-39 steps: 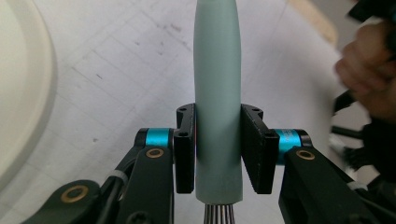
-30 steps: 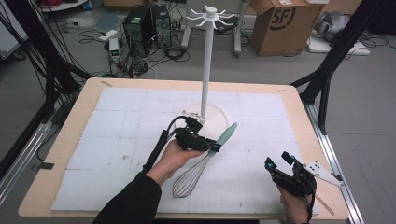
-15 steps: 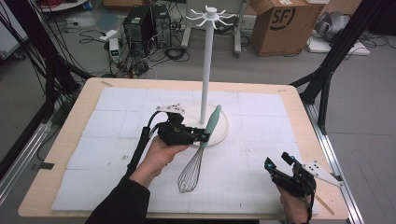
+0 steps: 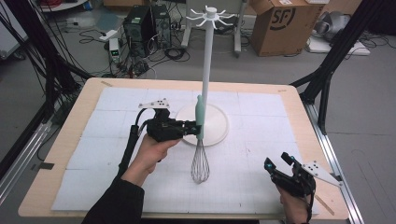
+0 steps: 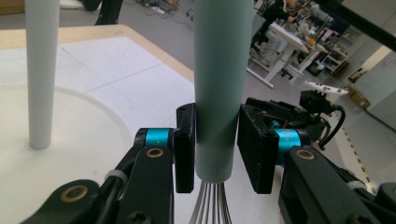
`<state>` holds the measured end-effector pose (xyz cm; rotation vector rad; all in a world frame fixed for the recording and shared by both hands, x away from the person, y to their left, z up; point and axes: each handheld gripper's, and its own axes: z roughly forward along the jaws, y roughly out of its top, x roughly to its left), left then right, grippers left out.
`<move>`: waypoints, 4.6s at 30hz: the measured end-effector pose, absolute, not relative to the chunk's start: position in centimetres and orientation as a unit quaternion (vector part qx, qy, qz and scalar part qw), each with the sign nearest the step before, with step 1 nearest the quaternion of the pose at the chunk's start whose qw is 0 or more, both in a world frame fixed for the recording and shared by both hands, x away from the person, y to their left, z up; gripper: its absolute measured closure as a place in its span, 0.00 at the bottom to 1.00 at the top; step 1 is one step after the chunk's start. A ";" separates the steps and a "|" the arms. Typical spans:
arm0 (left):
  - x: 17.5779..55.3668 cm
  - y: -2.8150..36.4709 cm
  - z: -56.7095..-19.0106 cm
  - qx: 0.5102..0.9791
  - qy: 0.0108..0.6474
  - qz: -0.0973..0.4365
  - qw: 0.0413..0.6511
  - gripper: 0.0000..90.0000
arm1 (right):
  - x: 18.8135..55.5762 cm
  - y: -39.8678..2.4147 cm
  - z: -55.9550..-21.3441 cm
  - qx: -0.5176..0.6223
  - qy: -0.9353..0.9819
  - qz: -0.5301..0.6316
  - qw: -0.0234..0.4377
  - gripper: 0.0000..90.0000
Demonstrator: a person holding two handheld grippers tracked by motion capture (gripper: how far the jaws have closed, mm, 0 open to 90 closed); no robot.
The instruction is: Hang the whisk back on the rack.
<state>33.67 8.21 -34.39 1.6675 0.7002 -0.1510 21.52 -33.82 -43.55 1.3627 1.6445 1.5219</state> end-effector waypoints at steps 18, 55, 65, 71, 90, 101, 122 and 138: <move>33.5 9.6 -34.0 0.703 0.293 -0.057 0.645 0.76 | 21.5 -33.7 -43.6 0.503 0.609 0.558 0.255 0.23; 36.9 13.4 -24.1 0.672 0.265 0.035 0.691 0.76 | 21.5 -34.0 -43.8 0.507 0.608 0.558 0.251 0.23; 39.9 13.4 -22.1 0.669 0.269 0.043 0.691 0.76 | 21.2 -34.6 -44.0 0.512 0.601 0.560 0.250 0.23; 41.6 13.3 -20.8 0.679 0.267 0.052 0.682 0.76 | 21.1 -34.8 -44.0 0.514 0.598 0.563 0.249 0.23; 44.1 13.2 -19.5 0.707 0.265 0.065 0.652 0.76 | 21.1 -35.0 -44.1 0.521 0.592 0.563 0.249 0.23; 44.3 12.3 -19.5 0.718 0.258 0.065 0.643 0.76 | 21.1 -35.2 -44.0 0.521 0.589 0.564 0.249 0.23; 44.7 11.0 -19.2 0.729 0.257 0.065 0.631 0.76 | 21.0 -35.4 -44.0 0.524 0.583 0.569 0.250 0.23; 45.1 9.8 -20.0 0.732 0.255 0.056 0.630 0.75 | 21.0 -35.5 -43.9 0.522 0.582 0.571 0.251 0.23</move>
